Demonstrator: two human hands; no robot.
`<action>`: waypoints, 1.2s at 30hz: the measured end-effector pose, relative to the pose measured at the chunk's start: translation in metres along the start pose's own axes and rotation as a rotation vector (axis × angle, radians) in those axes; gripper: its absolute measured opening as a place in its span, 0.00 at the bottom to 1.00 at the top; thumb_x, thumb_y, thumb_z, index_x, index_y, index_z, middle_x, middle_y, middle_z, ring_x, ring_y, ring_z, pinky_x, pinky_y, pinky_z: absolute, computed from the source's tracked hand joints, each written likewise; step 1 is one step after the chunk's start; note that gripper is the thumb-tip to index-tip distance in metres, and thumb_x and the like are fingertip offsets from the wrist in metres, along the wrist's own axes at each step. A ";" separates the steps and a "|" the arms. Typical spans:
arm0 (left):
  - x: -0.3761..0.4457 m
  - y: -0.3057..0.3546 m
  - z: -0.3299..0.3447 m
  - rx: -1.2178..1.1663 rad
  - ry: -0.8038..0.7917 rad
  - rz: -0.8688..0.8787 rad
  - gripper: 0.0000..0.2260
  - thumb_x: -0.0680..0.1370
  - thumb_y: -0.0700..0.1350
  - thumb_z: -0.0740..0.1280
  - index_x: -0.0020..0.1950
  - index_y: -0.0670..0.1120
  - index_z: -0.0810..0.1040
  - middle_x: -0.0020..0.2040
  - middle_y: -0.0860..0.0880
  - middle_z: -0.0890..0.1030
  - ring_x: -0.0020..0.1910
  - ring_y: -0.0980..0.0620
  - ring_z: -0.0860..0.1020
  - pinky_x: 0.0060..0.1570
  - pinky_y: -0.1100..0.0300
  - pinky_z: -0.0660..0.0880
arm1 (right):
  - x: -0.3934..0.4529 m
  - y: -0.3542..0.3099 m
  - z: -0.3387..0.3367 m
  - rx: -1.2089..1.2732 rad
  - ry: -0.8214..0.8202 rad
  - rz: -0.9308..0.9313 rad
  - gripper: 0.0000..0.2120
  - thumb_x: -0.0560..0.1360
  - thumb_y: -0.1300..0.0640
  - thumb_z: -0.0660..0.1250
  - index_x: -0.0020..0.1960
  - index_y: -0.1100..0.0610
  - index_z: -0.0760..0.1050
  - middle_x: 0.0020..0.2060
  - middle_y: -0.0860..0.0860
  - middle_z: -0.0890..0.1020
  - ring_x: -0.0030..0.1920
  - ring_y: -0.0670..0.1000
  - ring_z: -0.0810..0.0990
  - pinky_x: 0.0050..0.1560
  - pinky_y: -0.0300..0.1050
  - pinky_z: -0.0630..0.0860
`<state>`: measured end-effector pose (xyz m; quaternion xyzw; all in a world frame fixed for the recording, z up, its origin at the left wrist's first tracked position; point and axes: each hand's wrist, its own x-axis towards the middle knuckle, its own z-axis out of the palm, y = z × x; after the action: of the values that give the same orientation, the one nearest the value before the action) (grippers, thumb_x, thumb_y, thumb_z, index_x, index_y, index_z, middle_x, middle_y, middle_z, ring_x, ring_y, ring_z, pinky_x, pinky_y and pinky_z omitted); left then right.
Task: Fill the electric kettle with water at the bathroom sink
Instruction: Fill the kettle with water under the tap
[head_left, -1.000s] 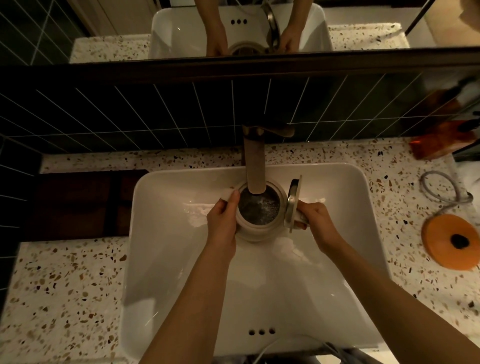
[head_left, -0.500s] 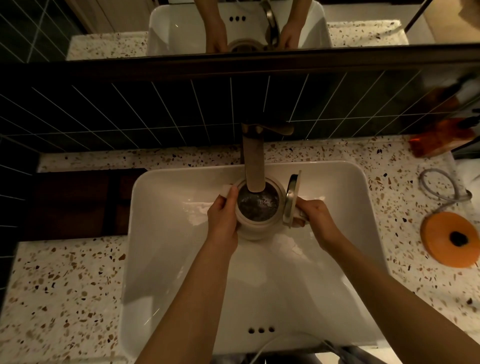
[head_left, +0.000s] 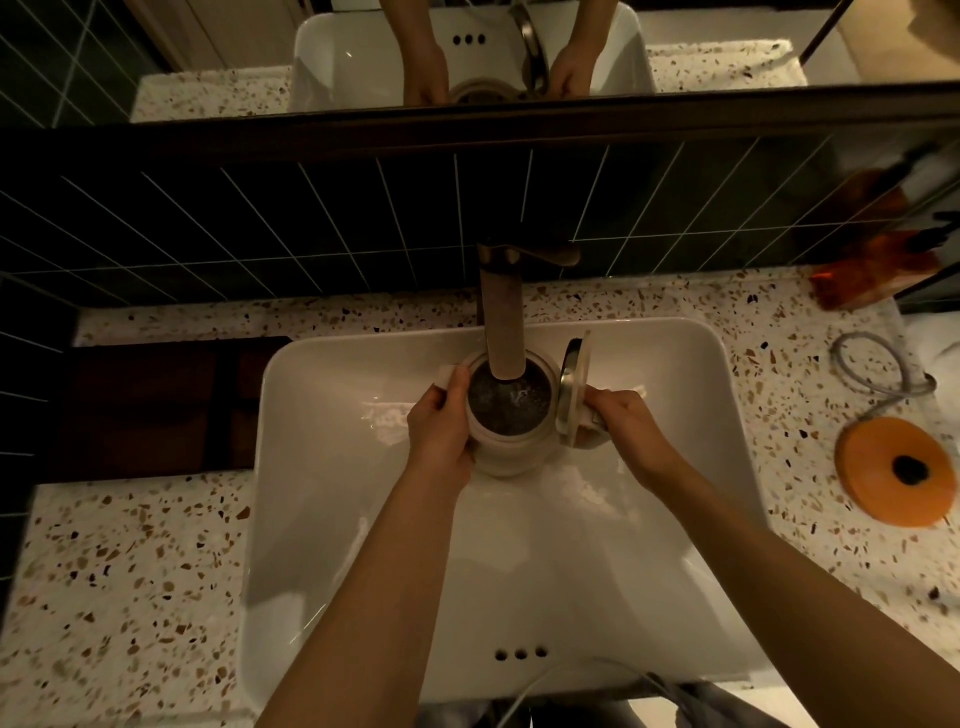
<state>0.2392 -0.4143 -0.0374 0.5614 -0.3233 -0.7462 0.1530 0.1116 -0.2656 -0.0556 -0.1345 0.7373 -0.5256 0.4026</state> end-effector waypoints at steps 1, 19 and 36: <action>0.001 0.000 0.000 -0.001 0.003 -0.002 0.06 0.78 0.51 0.68 0.48 0.49 0.81 0.48 0.48 0.84 0.53 0.46 0.82 0.57 0.46 0.77 | -0.001 -0.002 0.001 0.007 -0.018 0.001 0.24 0.81 0.55 0.57 0.41 0.76 0.78 0.34 0.68 0.80 0.34 0.53 0.79 0.39 0.30 0.75; -0.001 0.002 -0.001 0.023 0.027 -0.010 0.08 0.77 0.53 0.68 0.50 0.50 0.81 0.50 0.47 0.84 0.54 0.45 0.81 0.46 0.53 0.78 | -0.010 -0.005 0.008 -0.010 -0.008 0.020 0.26 0.81 0.49 0.58 0.34 0.68 0.77 0.29 0.61 0.75 0.26 0.45 0.74 0.31 0.30 0.72; -0.004 0.006 0.000 0.177 0.078 0.120 0.26 0.76 0.51 0.69 0.73 0.51 0.68 0.71 0.47 0.73 0.68 0.48 0.72 0.66 0.50 0.71 | -0.015 -0.015 0.015 0.108 0.063 0.057 0.25 0.80 0.52 0.59 0.27 0.61 0.72 0.20 0.51 0.74 0.21 0.43 0.73 0.28 0.29 0.72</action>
<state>0.2395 -0.4160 -0.0304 0.5809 -0.4148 -0.6819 0.1597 0.1285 -0.2723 -0.0378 -0.0750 0.7237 -0.5568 0.4008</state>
